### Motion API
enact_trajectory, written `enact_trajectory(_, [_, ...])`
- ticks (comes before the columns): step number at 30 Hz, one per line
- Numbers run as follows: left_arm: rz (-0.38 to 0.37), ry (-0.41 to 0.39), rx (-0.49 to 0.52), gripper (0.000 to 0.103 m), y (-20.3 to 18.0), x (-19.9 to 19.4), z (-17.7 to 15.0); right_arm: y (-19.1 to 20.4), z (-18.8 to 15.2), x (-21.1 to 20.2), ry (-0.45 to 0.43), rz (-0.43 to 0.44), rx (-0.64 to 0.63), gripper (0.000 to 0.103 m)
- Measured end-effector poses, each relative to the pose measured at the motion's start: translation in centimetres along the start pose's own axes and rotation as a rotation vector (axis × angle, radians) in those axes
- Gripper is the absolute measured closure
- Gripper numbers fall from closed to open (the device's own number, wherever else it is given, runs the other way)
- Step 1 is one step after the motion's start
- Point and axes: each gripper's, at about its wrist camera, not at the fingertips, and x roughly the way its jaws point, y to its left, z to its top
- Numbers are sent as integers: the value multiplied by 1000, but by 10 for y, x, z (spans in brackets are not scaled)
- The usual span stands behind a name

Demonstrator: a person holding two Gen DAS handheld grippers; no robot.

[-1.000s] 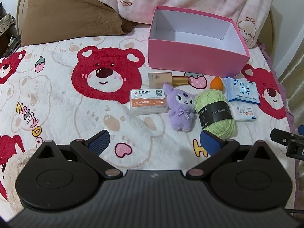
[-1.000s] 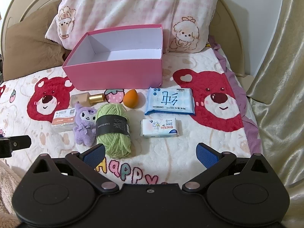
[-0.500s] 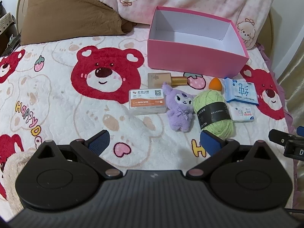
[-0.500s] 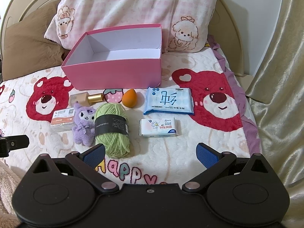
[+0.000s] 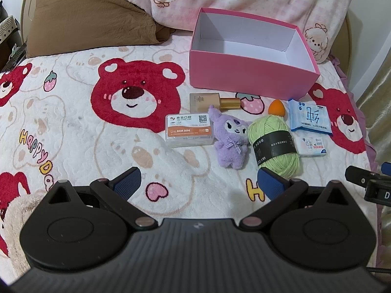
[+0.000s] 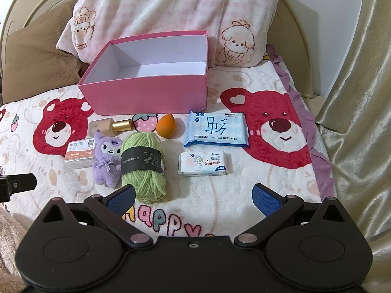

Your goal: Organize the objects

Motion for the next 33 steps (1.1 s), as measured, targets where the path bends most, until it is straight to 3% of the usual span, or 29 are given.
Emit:
enact_trajectory(18, [-13, 5, 5, 0, -3, -1, 1, -1, 2, -1, -1, 8, -6, 0])
enact_trajectory(27, [-84, -22, 116, 0, -41, -6, 58, -27, 15, -7, -154, 326, -83, 0])
enact_trajectory(30, [-122, 16, 143, 1, -57, 16, 68, -22, 11, 6, -184, 350, -129, 0])
enact_trajectory(33, [-177, 80, 133, 3, -71, 50, 72, -15, 7, 25, -154, 342, -179, 0])
